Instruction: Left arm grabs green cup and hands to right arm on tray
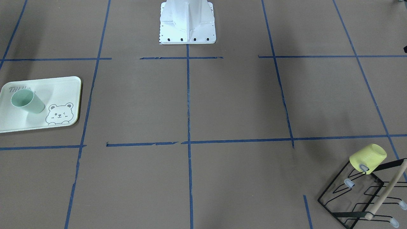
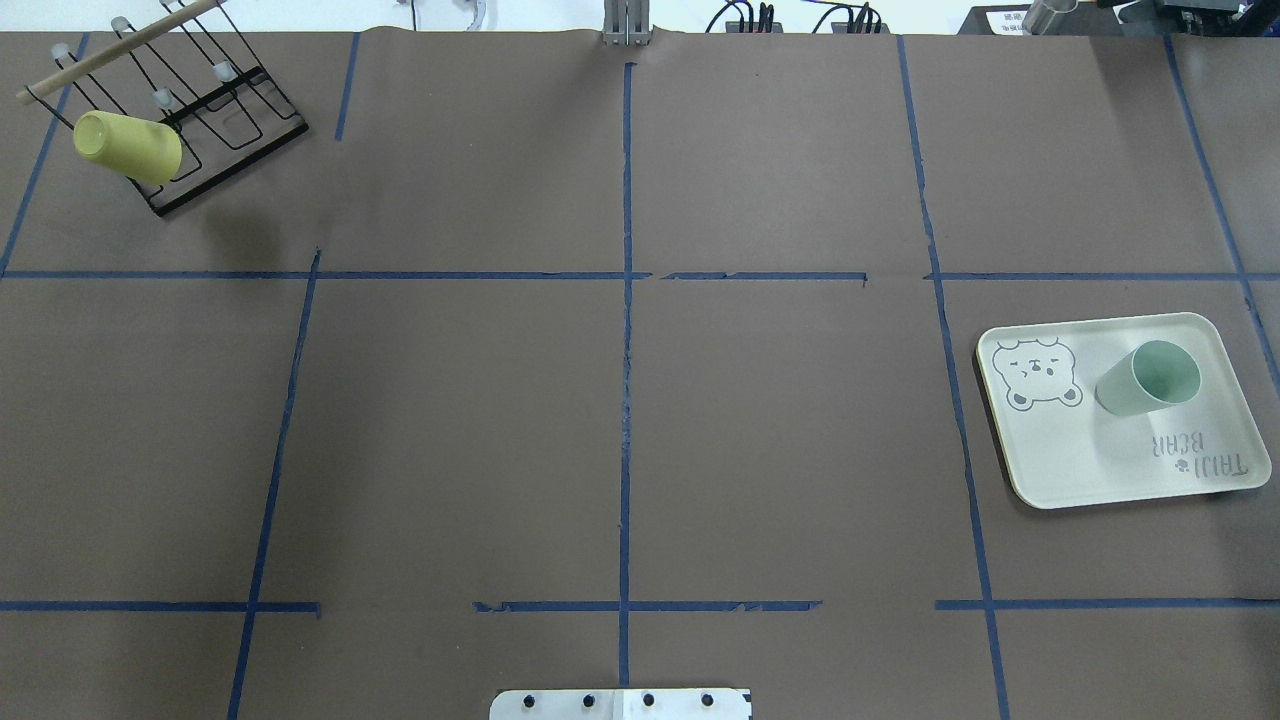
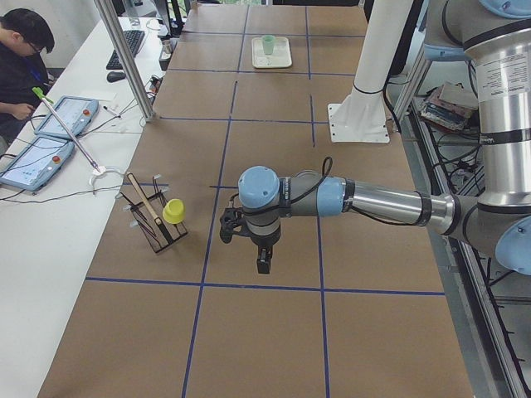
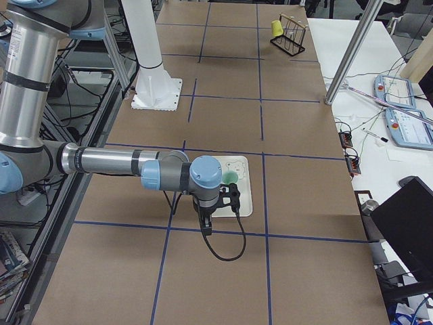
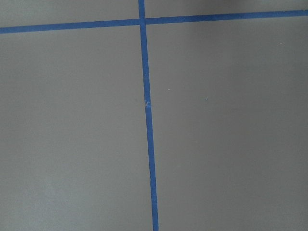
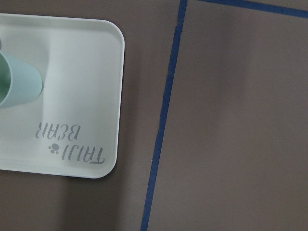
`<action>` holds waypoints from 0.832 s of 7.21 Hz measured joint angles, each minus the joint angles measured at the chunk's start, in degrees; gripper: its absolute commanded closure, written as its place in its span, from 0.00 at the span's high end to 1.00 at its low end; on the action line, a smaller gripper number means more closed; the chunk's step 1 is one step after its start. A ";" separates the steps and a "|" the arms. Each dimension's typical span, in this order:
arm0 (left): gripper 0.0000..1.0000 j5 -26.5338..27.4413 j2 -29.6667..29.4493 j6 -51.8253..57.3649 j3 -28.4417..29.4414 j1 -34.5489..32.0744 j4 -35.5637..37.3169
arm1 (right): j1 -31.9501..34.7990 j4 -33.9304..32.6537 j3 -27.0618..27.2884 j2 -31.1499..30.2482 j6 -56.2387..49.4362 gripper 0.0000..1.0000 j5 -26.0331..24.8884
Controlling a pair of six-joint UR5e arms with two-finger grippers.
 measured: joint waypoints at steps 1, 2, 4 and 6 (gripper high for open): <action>1.00 0.13 0.05 -0.01 -0.27 -0.03 0.02 | 0.05 0.05 -0.36 -0.03 0.04 1.00 0.56; 1.00 0.42 0.07 0.07 -0.48 -0.05 0.04 | 0.07 0.07 -0.42 0.00 0.06 1.00 0.77; 1.00 1.00 0.37 0.18 -0.68 -0.06 0.13 | 0.07 0.07 -0.35 0.13 0.07 1.00 0.86; 1.00 1.12 0.57 0.19 -0.70 -0.06 0.25 | 0.07 0.07 -0.33 0.30 0.07 1.00 0.87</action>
